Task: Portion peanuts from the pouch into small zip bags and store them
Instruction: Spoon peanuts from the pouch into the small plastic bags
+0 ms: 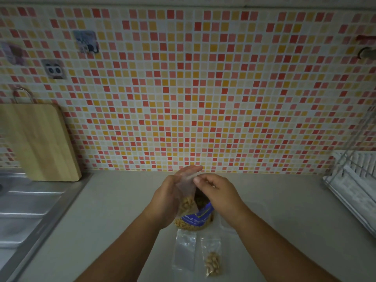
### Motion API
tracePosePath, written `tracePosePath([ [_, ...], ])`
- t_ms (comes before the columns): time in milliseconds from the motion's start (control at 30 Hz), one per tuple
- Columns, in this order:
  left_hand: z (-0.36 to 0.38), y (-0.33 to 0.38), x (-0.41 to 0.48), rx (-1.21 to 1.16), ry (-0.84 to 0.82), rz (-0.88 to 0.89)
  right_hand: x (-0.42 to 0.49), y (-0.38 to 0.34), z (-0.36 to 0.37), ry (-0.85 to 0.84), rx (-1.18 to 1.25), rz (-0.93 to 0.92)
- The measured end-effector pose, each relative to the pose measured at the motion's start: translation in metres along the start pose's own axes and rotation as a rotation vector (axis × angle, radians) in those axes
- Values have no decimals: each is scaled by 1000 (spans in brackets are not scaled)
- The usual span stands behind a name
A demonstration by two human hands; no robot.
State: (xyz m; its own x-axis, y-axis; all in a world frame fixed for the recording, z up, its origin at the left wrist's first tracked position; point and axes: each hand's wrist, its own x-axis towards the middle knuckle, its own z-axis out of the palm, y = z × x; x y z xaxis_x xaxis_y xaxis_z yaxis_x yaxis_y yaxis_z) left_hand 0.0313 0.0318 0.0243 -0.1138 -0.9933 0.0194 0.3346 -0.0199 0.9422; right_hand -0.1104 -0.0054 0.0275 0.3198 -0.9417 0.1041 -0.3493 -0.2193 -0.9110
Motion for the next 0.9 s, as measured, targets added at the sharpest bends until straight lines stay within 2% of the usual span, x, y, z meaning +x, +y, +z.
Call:
tracePosePath([
  [67, 2, -2, 1, 38, 8, 34, -8, -4, 3, -24, 233, 71],
  [167, 0, -7, -4, 47, 37, 92, -17, 0, 0, -35, 377, 62],
  [267, -19, -28, -7, 101, 417, 70, -33, 9, -12, -134, 379, 129],
  [333, -38, -59, -11, 217, 609, -94, -46, 24, -13, -272, 362, 225],
  [367, -48, -77, -15, 294, 648, -204, -51, 34, -11, -332, 342, 292],
  [467, -63, -125, -23, 632, 583, -484, -62, 71, 9, -347, 214, 481],
  [533, -63, -145, -22, 882, 507, -509, -62, 99, 24, -224, 88, 575],
  [633, -62, -159, -17, 1146, 402, -447, -57, 129, 46, -39, -39, 640],
  [767, -62, -156, -16, 1160, 406, -441, -57, 132, 56, 58, -428, 553],
  [900, -72, -152, -19, 1122, 411, -417, -58, 138, 58, 101, -450, 513],
])
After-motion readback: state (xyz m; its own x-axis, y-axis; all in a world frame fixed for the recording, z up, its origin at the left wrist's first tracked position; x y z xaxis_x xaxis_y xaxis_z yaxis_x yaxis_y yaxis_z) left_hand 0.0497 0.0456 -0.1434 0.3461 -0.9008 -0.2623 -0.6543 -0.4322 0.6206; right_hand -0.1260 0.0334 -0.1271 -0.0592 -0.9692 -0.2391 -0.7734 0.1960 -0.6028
